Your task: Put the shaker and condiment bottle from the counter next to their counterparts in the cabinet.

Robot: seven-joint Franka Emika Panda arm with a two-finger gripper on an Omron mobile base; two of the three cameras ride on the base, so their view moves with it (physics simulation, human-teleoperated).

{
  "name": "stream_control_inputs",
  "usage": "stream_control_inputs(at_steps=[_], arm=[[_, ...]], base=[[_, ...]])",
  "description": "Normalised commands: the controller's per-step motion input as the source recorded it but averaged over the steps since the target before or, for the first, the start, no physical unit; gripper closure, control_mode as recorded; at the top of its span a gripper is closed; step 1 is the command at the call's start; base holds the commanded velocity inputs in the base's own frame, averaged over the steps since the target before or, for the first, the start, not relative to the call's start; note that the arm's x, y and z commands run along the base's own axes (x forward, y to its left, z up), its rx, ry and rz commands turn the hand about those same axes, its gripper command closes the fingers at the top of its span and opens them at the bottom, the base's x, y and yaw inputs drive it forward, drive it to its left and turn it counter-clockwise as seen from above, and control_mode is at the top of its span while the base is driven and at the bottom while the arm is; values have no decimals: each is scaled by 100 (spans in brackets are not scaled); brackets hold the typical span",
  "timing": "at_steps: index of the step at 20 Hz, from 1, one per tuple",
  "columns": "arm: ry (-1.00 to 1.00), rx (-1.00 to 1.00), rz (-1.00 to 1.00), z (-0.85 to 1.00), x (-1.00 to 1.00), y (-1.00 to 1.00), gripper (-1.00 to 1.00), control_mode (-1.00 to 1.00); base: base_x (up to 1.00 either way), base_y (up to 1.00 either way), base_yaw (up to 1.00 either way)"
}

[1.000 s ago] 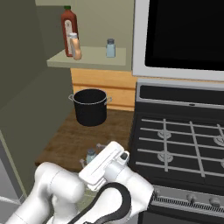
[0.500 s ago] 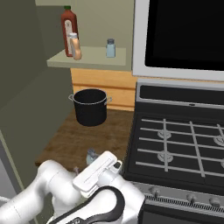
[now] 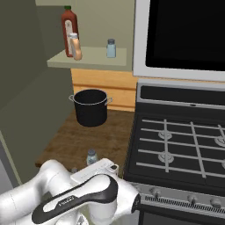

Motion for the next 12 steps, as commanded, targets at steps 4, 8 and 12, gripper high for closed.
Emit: stream_control_inputs(at_steps=[4, 8, 12], arm=[[30, 8, 0, 3, 34, 10, -100, -100], [24, 12, 0, 3, 14, 8, -100, -100], [17, 5, 0, 0, 6, 2, -100, -100]], base=[[0, 0, 0], [0, 0, 0], [0, 0, 0]])
